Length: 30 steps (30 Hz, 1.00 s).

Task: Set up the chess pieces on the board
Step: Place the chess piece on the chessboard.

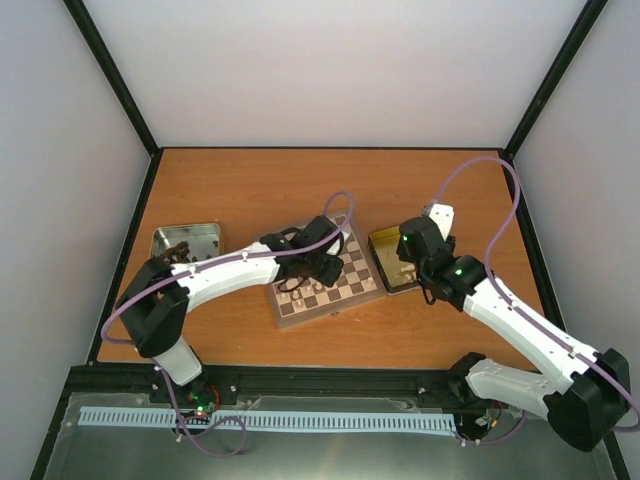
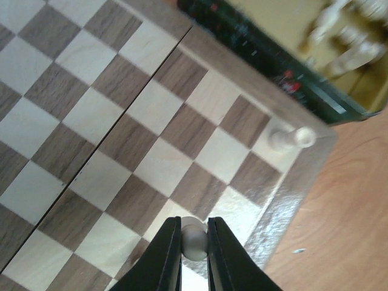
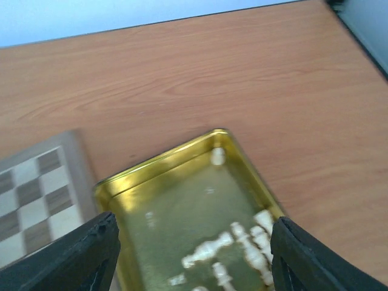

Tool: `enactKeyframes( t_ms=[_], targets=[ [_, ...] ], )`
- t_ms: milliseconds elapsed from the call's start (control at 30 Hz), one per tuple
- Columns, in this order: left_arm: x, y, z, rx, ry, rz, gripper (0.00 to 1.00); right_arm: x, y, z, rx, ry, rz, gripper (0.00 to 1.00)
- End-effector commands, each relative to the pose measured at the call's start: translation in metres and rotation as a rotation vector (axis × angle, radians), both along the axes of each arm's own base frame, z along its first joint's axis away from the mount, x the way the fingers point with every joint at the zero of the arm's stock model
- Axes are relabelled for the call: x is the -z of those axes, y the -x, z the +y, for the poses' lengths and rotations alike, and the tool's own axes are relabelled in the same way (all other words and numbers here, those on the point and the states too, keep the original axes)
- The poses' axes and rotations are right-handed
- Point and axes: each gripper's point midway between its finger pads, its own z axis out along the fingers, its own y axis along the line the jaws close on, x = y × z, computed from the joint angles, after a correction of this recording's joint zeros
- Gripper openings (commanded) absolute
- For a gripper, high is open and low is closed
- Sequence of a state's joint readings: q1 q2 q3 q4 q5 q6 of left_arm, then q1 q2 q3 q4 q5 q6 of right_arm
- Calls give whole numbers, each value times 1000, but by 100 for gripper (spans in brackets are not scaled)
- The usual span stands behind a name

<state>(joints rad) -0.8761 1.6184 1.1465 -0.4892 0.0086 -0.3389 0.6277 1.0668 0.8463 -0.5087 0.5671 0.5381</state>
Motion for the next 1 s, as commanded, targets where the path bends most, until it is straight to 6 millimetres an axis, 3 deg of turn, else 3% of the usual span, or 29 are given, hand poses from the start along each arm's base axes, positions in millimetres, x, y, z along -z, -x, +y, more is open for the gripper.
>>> enactKeyframes(
  t_ms=[0, 633, 967],
  targets=[
    [6, -5, 6, 18, -98, -64, 1, 2, 19, -56, 282, 16, -40, 69],
    [45, 4, -1, 70, -88, -18, 4, 20, 13, -38, 206, -45, 0, 70],
    [55, 6, 1, 69, -102, 1, 7, 26, 11, -35, 196, -46, 18, 70]
  ],
)
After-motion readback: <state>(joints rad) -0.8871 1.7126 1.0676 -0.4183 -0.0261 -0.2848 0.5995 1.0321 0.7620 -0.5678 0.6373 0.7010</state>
